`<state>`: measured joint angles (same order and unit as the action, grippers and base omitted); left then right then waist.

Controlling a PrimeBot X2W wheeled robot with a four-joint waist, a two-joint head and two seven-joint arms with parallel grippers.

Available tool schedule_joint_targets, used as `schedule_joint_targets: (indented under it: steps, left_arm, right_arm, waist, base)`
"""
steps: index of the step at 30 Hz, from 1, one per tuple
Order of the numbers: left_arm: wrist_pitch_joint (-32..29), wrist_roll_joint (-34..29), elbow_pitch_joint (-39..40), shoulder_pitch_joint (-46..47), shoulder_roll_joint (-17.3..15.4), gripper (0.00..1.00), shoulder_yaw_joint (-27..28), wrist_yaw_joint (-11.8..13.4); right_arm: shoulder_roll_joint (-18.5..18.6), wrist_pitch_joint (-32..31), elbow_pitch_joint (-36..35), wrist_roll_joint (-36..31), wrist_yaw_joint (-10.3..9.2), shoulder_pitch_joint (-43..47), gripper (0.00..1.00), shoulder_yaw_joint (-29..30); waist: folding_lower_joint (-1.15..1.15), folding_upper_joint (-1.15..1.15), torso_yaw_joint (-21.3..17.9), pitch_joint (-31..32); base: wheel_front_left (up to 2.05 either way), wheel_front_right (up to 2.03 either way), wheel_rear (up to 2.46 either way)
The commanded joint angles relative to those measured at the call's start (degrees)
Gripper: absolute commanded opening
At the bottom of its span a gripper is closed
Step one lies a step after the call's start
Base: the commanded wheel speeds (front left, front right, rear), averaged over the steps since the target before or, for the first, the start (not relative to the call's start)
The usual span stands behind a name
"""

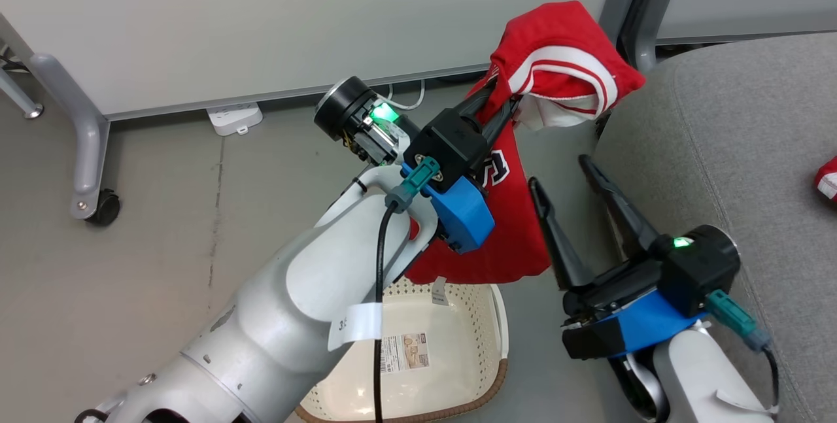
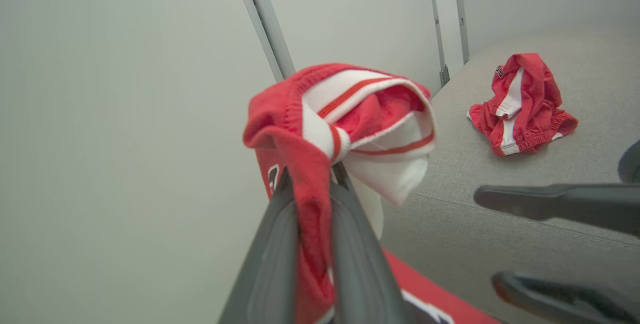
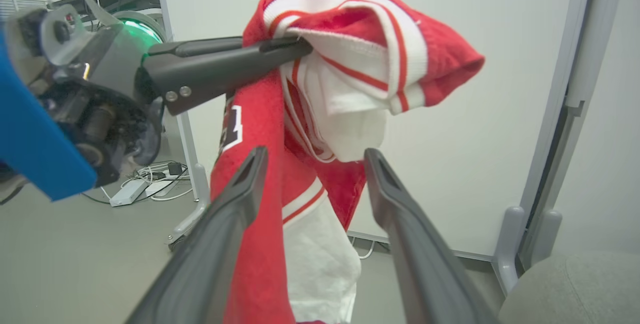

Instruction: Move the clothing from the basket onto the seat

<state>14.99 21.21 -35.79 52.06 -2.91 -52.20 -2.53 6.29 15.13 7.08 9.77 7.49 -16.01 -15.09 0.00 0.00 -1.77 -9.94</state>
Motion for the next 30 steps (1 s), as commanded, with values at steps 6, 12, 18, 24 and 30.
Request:
schedule_joint_targets:
  steps: [6,12,18,24,30]
  left_arm:
    - [0.3,0.8,0.9,1.2,0.0,0.00,-1.2,0.6]
    - [0.3,1.4,1.4,2.1,0.0,0.00,-2.0,1.0]
    - [0.3,1.7,1.8,2.4,0.0,0.00,-2.9,1.3]
    - [0.3,2.1,1.9,2.5,0.0,0.00,-3.3,1.5]
    - [0.3,2.5,2.0,2.6,0.0,0.00,-3.5,1.6]
  right_arm:
    - [0.3,0.0,2.8,0.8,0.01,-2.4,1.00,-4.3]
    - [0.3,0.0,7.0,0.4,0.01,-5.0,1.00,-6.7]
    - [-0.4,0.0,10.8,0.2,0.01,-8.5,1.00,-8.1]
    - [-1.0,0.0,12.7,0.9,0.01,-10.4,0.00,-8.7]
    - [-1.2,0.0,13.2,1.2,0.01,-10.8,0.00,-9.1]
  waist:
    - [0.00,0.00,0.6,-1.0]
    - [0.00,0.00,0.9,-1.8]
    - [0.00,0.00,1.0,-2.3]
    - [0.00,0.00,1.2,-2.5]
    - [0.00,0.00,1.3,-2.6]
  base:
    - [0.00,0.00,0.00]
    - [0.00,0.00,0.00]
    - [0.00,0.00,0.00]
    - [0.00,0.00,0.00]
    - [0.00,0.00,0.00]
